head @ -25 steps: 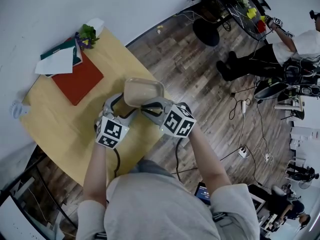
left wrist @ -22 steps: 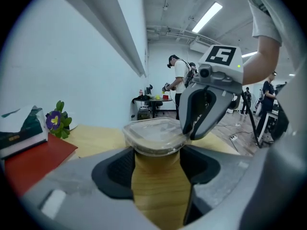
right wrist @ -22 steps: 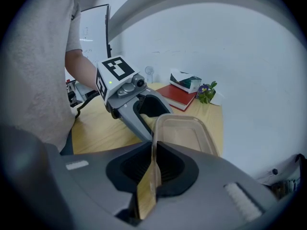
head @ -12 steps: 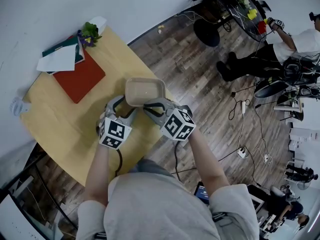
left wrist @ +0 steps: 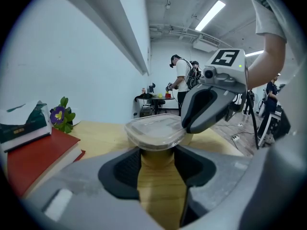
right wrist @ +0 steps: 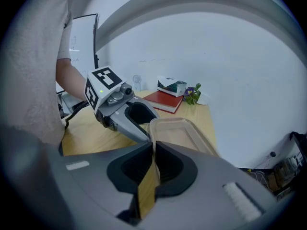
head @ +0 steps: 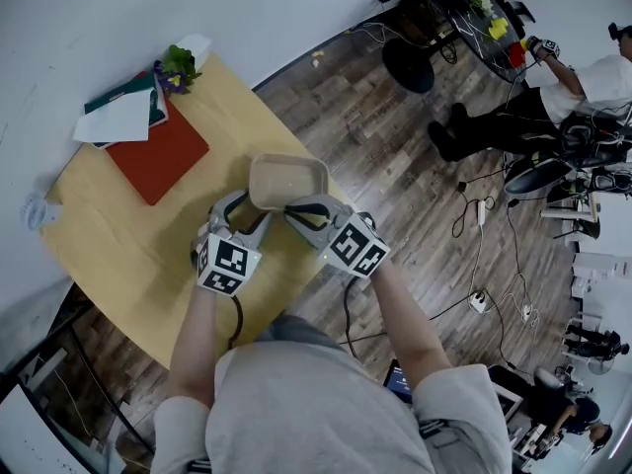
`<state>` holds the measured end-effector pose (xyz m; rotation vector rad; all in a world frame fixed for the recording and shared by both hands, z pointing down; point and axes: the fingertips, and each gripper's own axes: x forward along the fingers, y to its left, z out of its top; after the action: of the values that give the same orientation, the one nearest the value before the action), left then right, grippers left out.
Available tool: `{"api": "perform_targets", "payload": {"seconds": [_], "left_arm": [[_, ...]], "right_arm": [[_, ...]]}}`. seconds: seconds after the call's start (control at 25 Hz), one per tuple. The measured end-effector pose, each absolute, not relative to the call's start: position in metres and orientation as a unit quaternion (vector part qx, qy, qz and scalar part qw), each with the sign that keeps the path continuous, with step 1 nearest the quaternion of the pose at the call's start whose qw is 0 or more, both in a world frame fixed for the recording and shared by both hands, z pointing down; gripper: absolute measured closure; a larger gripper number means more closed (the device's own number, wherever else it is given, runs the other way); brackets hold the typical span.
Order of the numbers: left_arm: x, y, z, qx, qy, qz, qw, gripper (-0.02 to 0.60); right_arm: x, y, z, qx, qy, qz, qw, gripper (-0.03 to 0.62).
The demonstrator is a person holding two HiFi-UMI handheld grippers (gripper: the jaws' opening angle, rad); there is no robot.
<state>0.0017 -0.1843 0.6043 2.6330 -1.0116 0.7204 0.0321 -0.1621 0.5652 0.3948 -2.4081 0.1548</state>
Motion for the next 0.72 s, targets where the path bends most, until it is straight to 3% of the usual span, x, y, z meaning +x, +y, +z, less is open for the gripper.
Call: {"api": "perform_targets", "payload": {"seconds": [0.36, 0.72], "left_arm": [[0.001, -0.183, 0.607, 0.897, -0.344, 0.257, 0.102, 0.367], [0.002, -0.184, 0.613, 0.888, -0.346, 0.286, 0.098, 0.382]], "right_arm": [[0.033, -0.161, 0.569, 0.144, -0.93, 0.118, 0.318, 0.579], [0.029, -0.158, 0.58, 0.129, -0.88, -0.055, 0.453, 0.549]]}}
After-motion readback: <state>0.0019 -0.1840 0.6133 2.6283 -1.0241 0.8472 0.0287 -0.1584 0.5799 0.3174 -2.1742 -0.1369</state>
